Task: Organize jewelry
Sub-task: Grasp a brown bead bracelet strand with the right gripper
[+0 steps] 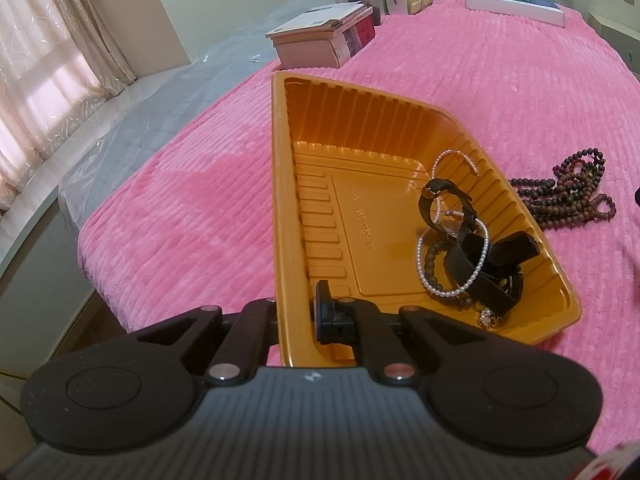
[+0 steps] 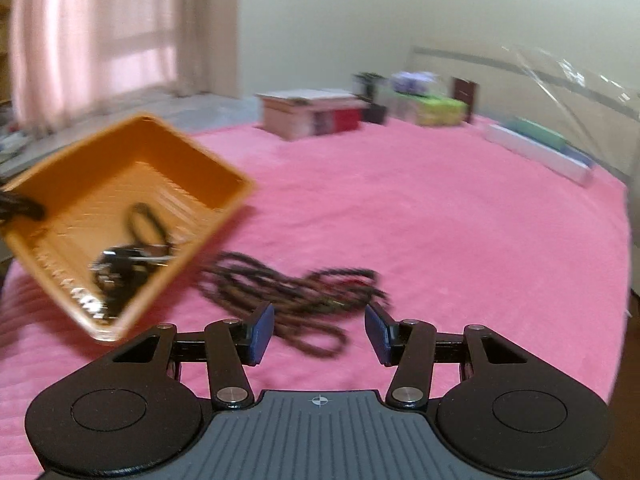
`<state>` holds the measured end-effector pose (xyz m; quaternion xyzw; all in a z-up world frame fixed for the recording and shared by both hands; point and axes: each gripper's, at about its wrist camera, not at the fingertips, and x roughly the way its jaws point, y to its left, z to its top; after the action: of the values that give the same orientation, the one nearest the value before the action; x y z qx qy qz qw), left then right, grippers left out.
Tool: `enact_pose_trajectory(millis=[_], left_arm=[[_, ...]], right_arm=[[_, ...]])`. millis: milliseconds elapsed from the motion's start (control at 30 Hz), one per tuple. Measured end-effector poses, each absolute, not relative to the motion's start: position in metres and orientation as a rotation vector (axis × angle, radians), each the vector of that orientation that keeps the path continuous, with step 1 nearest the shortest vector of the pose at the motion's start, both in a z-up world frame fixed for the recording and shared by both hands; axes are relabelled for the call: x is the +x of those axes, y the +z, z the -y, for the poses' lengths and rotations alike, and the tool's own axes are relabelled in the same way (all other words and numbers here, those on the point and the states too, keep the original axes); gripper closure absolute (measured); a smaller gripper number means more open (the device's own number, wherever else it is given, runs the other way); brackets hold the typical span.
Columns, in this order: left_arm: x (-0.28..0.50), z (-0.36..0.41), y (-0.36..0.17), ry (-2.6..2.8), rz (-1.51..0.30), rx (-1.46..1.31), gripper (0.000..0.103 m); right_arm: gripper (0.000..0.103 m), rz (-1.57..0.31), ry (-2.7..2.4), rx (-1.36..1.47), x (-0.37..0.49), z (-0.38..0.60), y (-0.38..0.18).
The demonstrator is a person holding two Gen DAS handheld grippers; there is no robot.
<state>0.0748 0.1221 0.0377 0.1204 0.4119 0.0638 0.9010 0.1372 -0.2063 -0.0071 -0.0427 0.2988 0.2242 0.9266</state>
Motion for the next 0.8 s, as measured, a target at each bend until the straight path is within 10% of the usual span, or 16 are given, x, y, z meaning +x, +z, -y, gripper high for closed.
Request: enact_pose_trajectory(millis=[333,800], left_arm=[[0.076,-0.121,0.036,0.135,-0.857,0.257,0.099],[0.077,-0.121,0.033,0.14,-0.859,0.258,0.099]], right_arm=[[0.053,-0.659,0.447,-0.117,0.157,0.213,-0.023],[0.087,-0.745,0.544,-0.278,0.189,0.179,-0.053]])
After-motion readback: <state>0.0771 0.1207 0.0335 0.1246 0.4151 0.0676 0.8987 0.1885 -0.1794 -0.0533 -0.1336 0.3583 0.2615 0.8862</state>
